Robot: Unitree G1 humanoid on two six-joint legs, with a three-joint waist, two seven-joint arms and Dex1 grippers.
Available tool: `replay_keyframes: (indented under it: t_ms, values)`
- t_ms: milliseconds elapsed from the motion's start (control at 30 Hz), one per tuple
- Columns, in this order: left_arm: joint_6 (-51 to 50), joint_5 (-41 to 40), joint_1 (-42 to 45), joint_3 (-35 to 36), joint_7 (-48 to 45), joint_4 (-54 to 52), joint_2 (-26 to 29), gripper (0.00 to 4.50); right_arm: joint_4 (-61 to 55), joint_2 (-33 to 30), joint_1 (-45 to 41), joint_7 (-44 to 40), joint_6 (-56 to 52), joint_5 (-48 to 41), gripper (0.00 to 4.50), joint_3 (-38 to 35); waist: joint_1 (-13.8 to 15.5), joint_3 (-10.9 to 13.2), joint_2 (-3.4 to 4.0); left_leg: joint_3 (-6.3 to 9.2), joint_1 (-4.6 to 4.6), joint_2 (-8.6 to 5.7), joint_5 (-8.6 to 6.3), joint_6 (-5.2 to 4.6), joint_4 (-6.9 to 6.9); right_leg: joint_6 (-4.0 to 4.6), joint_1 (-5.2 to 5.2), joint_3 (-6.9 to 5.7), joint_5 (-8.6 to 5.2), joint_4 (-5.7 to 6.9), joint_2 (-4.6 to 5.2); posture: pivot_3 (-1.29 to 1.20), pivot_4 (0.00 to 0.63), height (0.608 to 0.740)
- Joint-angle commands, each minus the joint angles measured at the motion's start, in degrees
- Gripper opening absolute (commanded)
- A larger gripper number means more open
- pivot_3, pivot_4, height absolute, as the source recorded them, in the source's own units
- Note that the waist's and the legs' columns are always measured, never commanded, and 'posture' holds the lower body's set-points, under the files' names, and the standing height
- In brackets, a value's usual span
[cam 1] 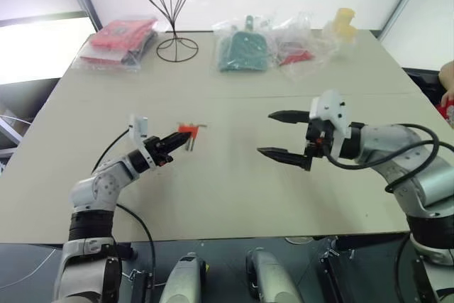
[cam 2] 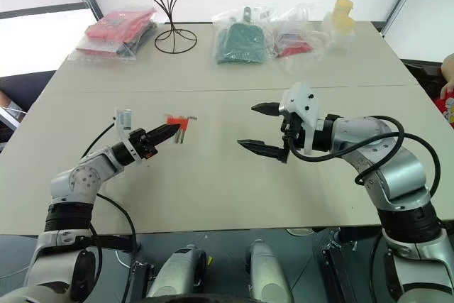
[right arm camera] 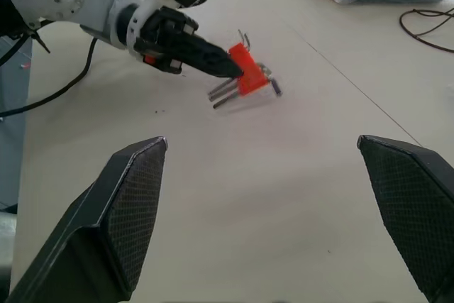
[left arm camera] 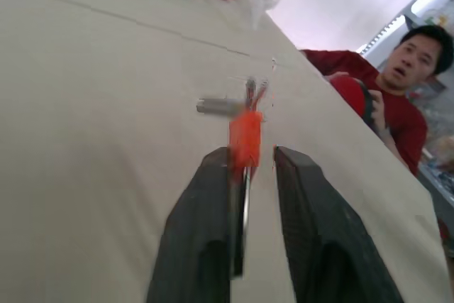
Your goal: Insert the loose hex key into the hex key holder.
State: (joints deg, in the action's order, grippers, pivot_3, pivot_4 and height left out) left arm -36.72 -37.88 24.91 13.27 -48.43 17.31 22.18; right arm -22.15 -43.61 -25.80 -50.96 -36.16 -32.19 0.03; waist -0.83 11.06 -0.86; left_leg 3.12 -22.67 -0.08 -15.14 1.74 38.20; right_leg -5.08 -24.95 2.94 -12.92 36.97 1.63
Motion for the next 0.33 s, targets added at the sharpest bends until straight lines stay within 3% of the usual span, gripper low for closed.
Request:
replay_keyframes:
  t_ms: [33,100,333]
  values:
    - [3.2,1.44,0.14,1.41,-0.27,3.56,0.57,2.84,-1.97,0.63,0.34,0.89,1.02,0.19,4.5,-1.05,0.01,0.0,0.0,0.0,0.02,0.0,0.0,0.0,0.0,0.0,0.03,0.0,0.0,-0.01,0.0,0.0,0.15,0.74]
    - [5.77,3.57,0.19,1.54,1.11,6.18,1.33,3.87,-2.48,0.73,0.81,1.35,0.71,-0.07,4.5,-1.33,0.02,0.0,0.0,0.0,0.09,0.0,0.0,0.0,-0.01,0.0,0.1,0.0,0.0,-0.02,0.01,0.0,0.15,0.74]
    - [14.98,7.34,0.29,5.79,6.11,6.22,7.38,3.87,-3.85,-0.14,3.26,2.87,0.12,-0.25,4.5,-3.83,-0.49,-0.01,-0.01,-0.01,0.46,0.12,0.0,0.0,-0.04,0.3,0.37,0.0,-0.17,-0.03,-0.1,0.0,0.15,0.74]
